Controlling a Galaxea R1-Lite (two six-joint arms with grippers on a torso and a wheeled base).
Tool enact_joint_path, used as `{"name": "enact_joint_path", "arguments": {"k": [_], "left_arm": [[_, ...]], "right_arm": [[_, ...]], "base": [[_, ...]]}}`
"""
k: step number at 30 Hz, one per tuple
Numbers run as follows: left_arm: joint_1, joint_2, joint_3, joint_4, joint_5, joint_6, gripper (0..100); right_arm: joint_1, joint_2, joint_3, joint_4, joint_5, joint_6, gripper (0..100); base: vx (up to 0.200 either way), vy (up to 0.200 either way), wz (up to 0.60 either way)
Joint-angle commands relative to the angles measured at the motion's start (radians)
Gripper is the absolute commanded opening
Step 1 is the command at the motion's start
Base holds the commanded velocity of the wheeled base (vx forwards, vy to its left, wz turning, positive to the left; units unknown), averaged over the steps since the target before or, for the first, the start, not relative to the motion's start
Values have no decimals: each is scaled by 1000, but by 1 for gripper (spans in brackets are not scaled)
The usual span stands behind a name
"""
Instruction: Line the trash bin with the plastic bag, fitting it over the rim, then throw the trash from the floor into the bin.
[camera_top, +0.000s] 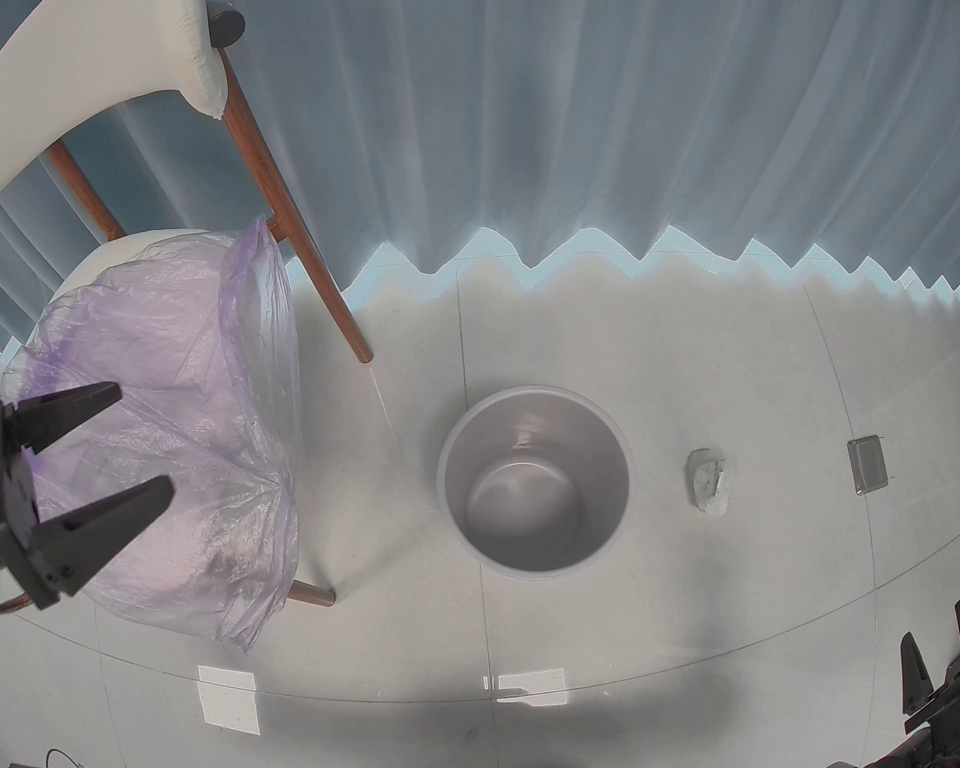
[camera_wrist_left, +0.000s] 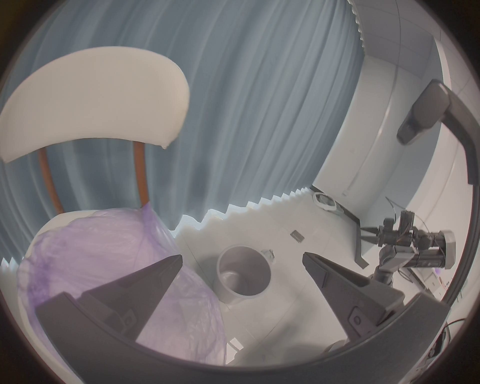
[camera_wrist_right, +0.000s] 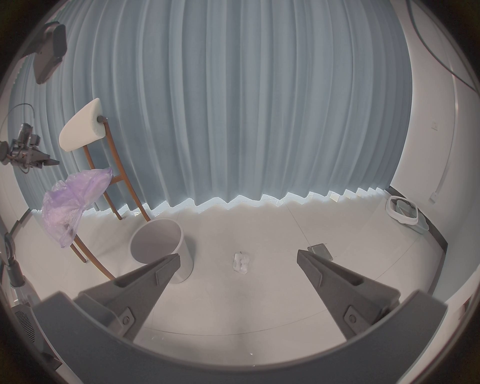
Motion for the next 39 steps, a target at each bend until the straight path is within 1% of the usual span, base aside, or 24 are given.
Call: {"name": "enact_joint_path", "arguments": {"k": [1, 3, 4, 5, 6, 9, 10, 11, 12, 18, 19, 20, 21, 22, 24, 27, 29, 30, 31, 32, 33, 36, 39], "left_arm": [[-51, 215, -90, -11, 7, 68, 100], [-94, 251, -114, -11, 55, 75, 100], [-125, 271, -128, -11, 93, 75, 100], [-131, 274, -131, -11, 99, 75, 100], [-202, 309, -165, -9, 191, 65, 100], [-292, 367, -211, -3, 358, 42, 100], [-309, 378, -215, -3, 401, 33, 100], [-309, 378, -215, -3, 401, 33, 100], [-358, 410, -225, -3, 521, 16, 100], [-401, 482, -232, -3, 754, 35, 100], [-412, 495, -238, -1, 785, 35, 100], [-417, 499, -241, -1, 796, 35, 100], [-429, 522, -251, 5, 845, 36, 100], [-430, 525, -252, 5, 848, 36, 100], [-444, 568, -291, 22, 914, 44, 100], [-436, 594, -321, 77, 1003, 78, 100], [-433, 597, -327, 91, 1021, 90, 100], [-430, 610, -332, 103, 1061, 102, 100], [-430, 610, -332, 103, 1062, 102, 100], [-429, 616, -323, 105, 1096, 102, 100], [-427, 622, -320, 106, 1113, 104, 100], [-410, 631, -317, 103, 1124, 110, 100], [-389, 642, -318, 98, 1125, 150, 100]], "right_arm": [[0, -17, 18, 0, 1, -1, 100], [0, -17, 18, 0, 1, -1, 100], [0, -17, 18, 0, 1, -2, 100], [0, -17, 18, 0, 1, -2, 100], [0, -17, 18, 0, 1, -2, 100], [0, -17, 18, 0, 1, -1, 100], [0, -17, 18, 0, 1, -1, 100], [0, -17, 18, 0, 1, -1, 100], [0, -17, 18, 0, 1, -1, 100], [0, -17, 18, 0, 1, -2, 100], [0, -17, 18, 0, 1, -2, 100], [0, -17, 18, 0, 1, -2, 100], [0, -17, 18, 0, 1, -2, 100], [0, -17, 18, 0, 1, -2, 100], [0, -17, 18, 0, 1, -2, 100], [0, -17, 18, 0, 1, -2, 100], [0, -17, 18, 0, 1, -2, 100], [0, -17, 18, 0, 1, -2, 100], [0, -17, 18, 0, 1, -2, 100], [0, -17, 18, 0, 1, -2, 100], [0, -17, 18, 0, 1, -2, 100], [0, -17, 18, 0, 1, -2, 100], [0, -17, 18, 0, 1, -1, 100]], "base": [[0, 0, 0], [0, 0, 0], [0, 0, 0], [0, 0, 0], [0, 0, 0], [0, 0, 0], [0, 0, 0], [0, 0, 0], [0, 0, 0], [0, 0, 0], [0, 0, 0], [0, 0, 0], [0, 0, 0], [0, 0, 0], [0, 0, 0], [0, 0, 0], [0, 0, 0], [0, 0, 0], [0, 0, 0], [0, 0, 0], [0, 0, 0], [0, 0, 0], [0, 0, 0]]}}
